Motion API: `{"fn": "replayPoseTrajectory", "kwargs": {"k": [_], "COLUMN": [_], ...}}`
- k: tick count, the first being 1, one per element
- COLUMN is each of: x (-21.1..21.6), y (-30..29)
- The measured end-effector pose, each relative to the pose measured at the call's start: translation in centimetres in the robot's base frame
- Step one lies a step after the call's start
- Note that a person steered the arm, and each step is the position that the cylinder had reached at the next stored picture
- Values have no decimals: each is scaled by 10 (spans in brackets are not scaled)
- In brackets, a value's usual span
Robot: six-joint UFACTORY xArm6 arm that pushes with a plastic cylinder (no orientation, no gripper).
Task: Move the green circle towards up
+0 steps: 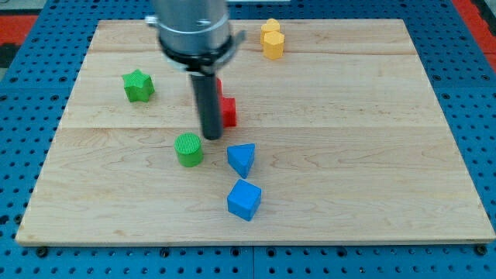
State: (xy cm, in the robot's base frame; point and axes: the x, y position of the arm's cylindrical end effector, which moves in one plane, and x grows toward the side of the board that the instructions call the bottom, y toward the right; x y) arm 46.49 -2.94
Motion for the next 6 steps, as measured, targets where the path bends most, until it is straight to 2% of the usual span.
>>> {"fn": "replayPoseTrajectory", "kwargs": {"k": [1,2,3,4,5,6], "x": [27,55,59,72,66,19], "y": [18,-59,-110,-103,-70,-73]}}
